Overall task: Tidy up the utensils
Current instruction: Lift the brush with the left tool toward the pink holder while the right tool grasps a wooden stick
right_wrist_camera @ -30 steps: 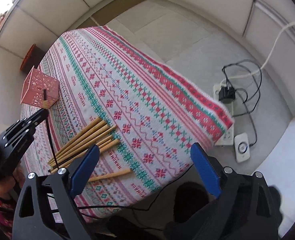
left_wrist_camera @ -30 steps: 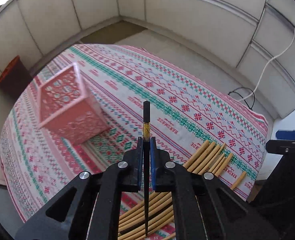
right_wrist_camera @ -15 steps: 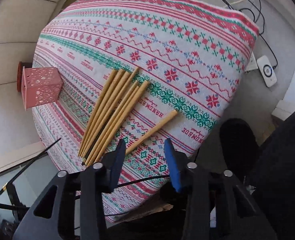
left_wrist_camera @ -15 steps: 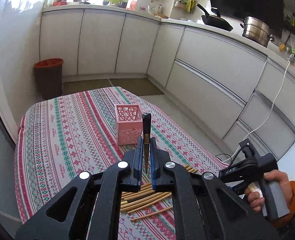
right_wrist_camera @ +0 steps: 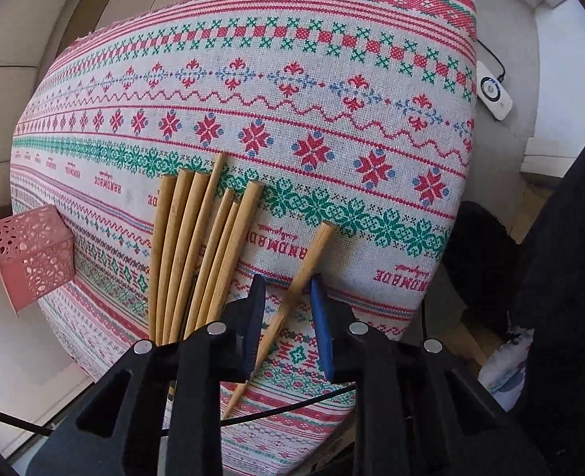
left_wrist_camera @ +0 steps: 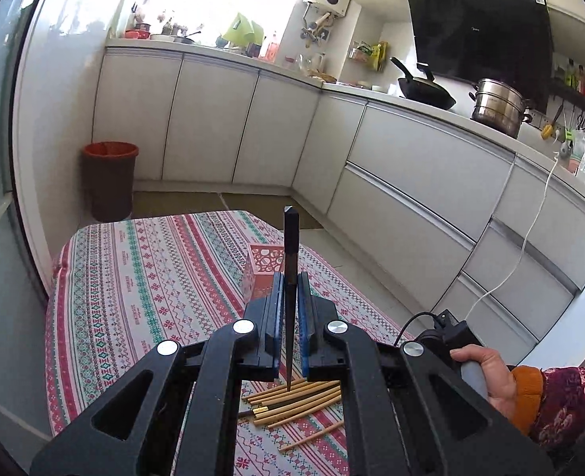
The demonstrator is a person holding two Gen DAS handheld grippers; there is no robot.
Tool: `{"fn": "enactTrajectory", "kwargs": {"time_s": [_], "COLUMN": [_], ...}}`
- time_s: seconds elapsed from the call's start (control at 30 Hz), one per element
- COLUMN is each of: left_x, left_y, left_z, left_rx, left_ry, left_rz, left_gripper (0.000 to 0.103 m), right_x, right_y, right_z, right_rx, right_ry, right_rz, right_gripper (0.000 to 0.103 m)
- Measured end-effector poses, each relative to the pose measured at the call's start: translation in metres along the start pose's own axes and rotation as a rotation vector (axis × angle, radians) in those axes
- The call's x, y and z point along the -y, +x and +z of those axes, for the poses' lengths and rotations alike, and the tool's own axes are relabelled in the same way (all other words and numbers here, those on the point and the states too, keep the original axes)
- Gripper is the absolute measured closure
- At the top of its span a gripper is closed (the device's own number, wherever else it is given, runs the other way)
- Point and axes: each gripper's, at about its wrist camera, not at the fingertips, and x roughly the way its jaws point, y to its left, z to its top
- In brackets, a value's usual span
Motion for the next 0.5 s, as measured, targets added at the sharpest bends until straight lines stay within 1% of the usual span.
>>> {"fn": "enactTrajectory", "kwargs": {"time_s": [0.1, 0.17, 0.3, 0.37, 0.43, 0.5], "left_x": [-0.001, -0.003, -0.007, -0.008, -0.005, -0.001], "left_y": [0.0, 0.001, 0.002, 0.0, -0.002, -0.005], "left_z": [0.001, 0.001, 0.001, 0.002, 0.005, 0.009], "left_rx": [0.005, 0.002, 0.0, 0.003, 0.01, 0.019], "left_ry": [-0.003, -0.01, -0.03, -0.043, -0.048, -0.05], "left_rz": [-0.003, 0.001, 0.011, 0.011, 0.015, 0.013], "left_gripper": [0.097, 0.097, 0.097, 0.097, 0.097, 0.097], "right_x": [-0.008, -0.012, -0.013, -0.008, -0.003, -0.005], "right_y": [0.0, -0.001, -0.003, -0.008, -0.016, -0.04], "right_z": [-0.004, -0.006, -0.007, -0.006, -0.007, -0.018], "right_rx": [0.042, 0.059, 0.061, 0.057, 0.062, 0.103], "right_ry": [0.03, 0.056, 0.074, 0.07, 0.029, -0.072], "right_rz": [-0.045, -0.051, -0.018, 0.017, 0.042, 0.083], "right_gripper": [0.094, 0.095, 0.095, 0.095, 0.095, 0.095]}}
